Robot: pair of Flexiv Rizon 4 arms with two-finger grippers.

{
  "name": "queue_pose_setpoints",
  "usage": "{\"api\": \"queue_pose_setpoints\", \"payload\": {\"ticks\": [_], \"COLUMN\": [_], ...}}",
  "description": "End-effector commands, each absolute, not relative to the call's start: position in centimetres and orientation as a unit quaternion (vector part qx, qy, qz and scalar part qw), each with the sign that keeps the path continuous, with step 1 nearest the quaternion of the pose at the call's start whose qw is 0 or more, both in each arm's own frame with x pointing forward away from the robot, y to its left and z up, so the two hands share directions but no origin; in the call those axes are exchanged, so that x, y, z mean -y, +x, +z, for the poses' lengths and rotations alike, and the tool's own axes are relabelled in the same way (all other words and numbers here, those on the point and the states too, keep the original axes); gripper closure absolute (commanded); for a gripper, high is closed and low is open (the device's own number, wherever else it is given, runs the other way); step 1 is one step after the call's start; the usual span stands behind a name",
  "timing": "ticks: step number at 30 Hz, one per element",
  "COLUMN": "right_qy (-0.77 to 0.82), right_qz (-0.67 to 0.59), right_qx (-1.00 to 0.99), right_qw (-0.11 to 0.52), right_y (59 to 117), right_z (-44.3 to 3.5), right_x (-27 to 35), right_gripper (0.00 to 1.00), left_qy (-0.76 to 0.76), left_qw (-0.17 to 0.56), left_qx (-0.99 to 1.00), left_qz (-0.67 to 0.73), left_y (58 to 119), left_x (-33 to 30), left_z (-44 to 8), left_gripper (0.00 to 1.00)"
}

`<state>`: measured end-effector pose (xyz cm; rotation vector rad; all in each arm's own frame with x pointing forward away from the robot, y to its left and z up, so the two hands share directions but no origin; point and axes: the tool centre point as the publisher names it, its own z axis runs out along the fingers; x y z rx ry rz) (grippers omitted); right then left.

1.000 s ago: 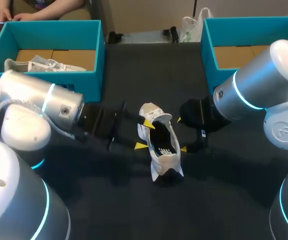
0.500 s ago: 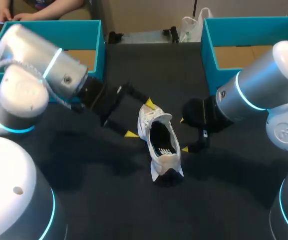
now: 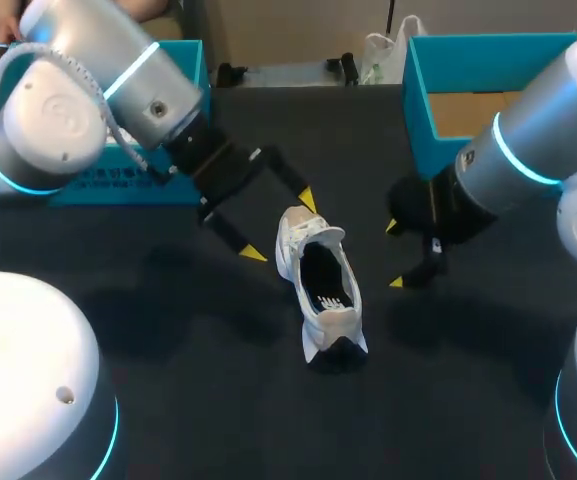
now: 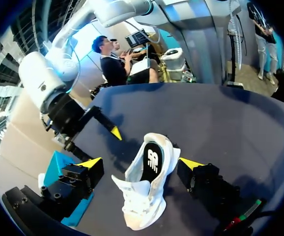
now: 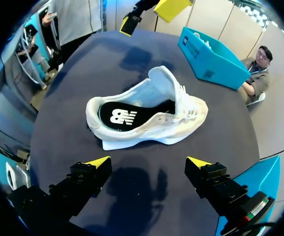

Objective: Take the shoe out of the shoebox, open the shoe tongue, remove and reinsert the insole, then place the shoe into the shoebox

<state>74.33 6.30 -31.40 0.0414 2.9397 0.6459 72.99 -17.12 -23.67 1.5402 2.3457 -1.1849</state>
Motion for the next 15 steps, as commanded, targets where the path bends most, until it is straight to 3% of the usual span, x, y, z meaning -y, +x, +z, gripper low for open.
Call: {"api": "queue_pose_setpoints", "payload": {"ticks": [1,8,15], "right_qy": [0.008,0.031,0.034], "right_qz": [0.222,0.226,0.214], "right_qx": [-0.973,-0.973,-0.976], "right_qw": [0.056,0.016,0.014], "right_y": [74.1,74.3,74.3], "right_z": [-29.2,-28.0,-25.9], "right_x": [-4.3,-2.1,0.2], "right_gripper": [0.00,0.00,0.00], "left_qy": [0.523,0.523,0.523], "left_qw": [0.010,0.010,0.010], "left_qx": [-0.771,-0.771,-0.771], "left_qz": [-0.363,-0.363,-0.363], "left_y": [73.3,73.3,73.3], "left_x": [17.4,17.4,17.4], "left_z": [-23.6,-23.6,-23.6], "left_gripper": [0.00,0.00,0.00]}}
